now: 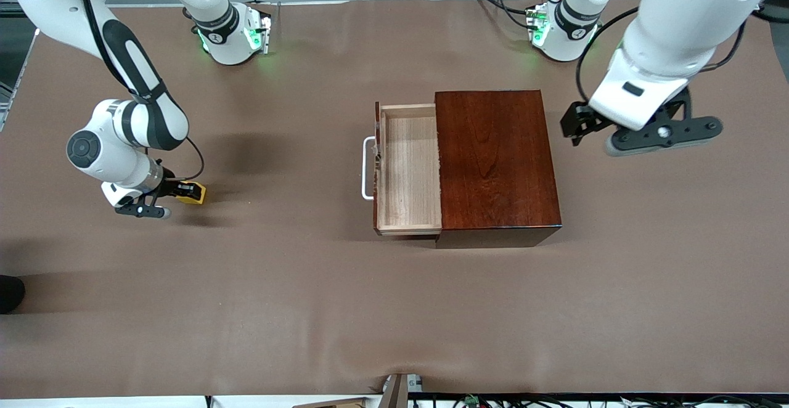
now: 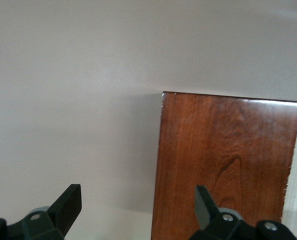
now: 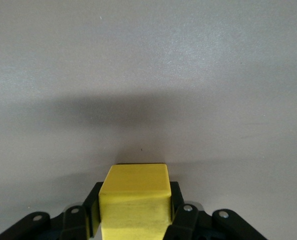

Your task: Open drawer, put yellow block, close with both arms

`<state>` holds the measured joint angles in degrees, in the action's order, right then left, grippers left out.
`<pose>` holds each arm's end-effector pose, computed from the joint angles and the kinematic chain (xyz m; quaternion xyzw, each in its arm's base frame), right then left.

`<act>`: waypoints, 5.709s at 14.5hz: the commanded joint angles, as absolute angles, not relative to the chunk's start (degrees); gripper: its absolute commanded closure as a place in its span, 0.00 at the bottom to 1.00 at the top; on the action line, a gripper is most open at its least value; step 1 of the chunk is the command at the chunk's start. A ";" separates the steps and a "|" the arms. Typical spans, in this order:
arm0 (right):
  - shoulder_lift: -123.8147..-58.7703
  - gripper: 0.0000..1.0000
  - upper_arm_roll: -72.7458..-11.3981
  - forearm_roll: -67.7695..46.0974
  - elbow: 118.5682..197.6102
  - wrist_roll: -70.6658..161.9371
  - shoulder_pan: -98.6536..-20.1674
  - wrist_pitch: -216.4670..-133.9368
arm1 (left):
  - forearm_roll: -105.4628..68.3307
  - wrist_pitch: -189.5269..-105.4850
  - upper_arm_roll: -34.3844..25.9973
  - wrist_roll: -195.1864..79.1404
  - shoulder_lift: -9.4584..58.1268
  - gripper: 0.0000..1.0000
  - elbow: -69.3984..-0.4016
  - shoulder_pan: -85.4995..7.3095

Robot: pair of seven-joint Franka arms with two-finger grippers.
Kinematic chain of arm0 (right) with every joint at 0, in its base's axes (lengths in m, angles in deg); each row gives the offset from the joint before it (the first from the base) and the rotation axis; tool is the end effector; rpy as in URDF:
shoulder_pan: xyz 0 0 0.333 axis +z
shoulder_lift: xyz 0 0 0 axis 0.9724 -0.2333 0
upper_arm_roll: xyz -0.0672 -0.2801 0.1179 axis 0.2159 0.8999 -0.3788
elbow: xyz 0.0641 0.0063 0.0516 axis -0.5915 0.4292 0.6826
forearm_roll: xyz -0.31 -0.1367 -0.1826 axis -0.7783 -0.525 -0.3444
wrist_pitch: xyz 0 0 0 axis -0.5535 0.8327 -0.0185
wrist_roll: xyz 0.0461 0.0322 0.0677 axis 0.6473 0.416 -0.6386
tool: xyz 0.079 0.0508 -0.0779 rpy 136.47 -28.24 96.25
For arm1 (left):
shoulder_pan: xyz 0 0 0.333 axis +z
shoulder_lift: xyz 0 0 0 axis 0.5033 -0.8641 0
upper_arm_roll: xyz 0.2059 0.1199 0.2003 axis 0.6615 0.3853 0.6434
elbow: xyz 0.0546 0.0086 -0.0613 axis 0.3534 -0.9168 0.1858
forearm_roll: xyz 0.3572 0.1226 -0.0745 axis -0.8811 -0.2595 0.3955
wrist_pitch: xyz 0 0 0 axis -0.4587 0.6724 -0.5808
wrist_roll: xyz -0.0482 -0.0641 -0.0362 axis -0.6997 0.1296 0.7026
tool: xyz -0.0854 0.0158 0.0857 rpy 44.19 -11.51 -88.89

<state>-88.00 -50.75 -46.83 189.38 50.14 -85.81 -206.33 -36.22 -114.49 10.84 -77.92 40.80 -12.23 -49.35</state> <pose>0.5201 -0.0543 0.1834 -0.9977 0.0567 0.0323 0.0160 0.5483 -0.2008 0.6118 -0.9964 -0.0418 -0.0123 0.0721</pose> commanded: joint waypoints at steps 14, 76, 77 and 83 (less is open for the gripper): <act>-77.58 1.00 -51.65 -44.78 176.33 63.82 -78.02 -179.23 | -30.46 -115.77 10.35 -57.38 50.13 0.00 -20.09 -39.19; -101.23 0.00 -51.04 -42.06 142.31 173.19 -33.79 -176.92 | -25.28 -118.58 7.72 -52.09 48.11 0.00 -22.11 -42.60; -101.31 0.00 -51.04 -42.06 140.39 173.10 -34.32 -174.74 | -25.01 -119.28 7.46 -53.49 47.50 0.00 -22.02 -43.31; -101.05 0.00 -51.04 -42.58 130.79 167.77 -39.06 -162.34 | -24.57 -122.10 6.66 -69.12 42.49 0.00 -21.94 -49.90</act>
